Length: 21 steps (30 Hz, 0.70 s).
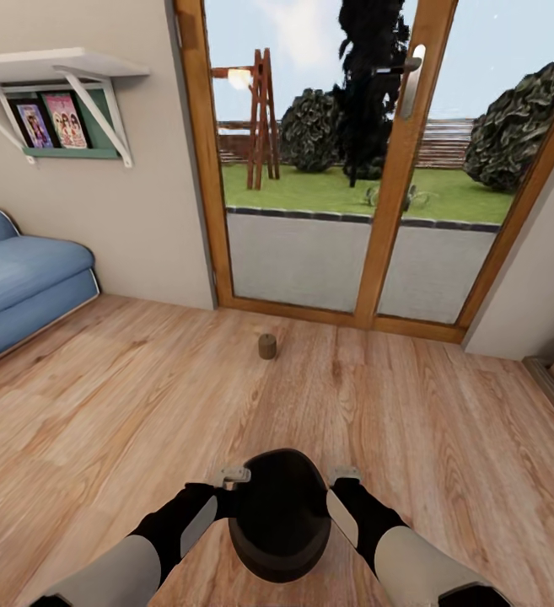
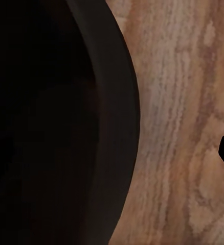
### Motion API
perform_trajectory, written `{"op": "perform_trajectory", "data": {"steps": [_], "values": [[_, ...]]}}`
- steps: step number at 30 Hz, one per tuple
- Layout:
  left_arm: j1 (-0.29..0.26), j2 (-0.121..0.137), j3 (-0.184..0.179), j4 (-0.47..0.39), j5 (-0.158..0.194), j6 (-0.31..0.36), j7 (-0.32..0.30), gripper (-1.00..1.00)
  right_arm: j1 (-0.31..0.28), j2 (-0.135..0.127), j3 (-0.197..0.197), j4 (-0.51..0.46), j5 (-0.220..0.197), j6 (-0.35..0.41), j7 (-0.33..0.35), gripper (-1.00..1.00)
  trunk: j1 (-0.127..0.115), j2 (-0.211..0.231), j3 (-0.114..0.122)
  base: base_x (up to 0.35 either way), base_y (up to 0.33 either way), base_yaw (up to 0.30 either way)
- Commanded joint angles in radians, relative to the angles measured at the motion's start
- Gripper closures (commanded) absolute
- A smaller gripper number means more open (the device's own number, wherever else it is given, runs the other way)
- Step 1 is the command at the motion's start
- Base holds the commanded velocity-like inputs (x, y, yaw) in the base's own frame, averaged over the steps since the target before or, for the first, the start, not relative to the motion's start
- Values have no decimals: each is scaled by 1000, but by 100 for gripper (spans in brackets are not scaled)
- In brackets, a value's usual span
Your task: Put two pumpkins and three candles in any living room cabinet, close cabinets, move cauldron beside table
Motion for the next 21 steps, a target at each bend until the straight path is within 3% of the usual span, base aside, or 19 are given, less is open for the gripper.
{"op": "perform_trajectory", "data": {"steps": [1,7,17,21], "values": [[-1,1,-8,-2,11,4,9,-100,-3,0,6,-1,-10,3,-9,-100,0,-1,-5,0,0,0],[-3,2,-8,-4,12,4,8,-100,-24,0,5,-1,-9,0,-9,-100,3,-2,-28,0,0,0],[-16,3,-8,-3,12,2,3,-100,-30,-3,4,-1,-7,0,-9,-100,3,-2,-28,0,0,0],[-17,4,-9,-3,12,2,3,-100,-30,-4,4,-1,-6,0,-9,-100,5,-3,-44,0,0,0]]}}
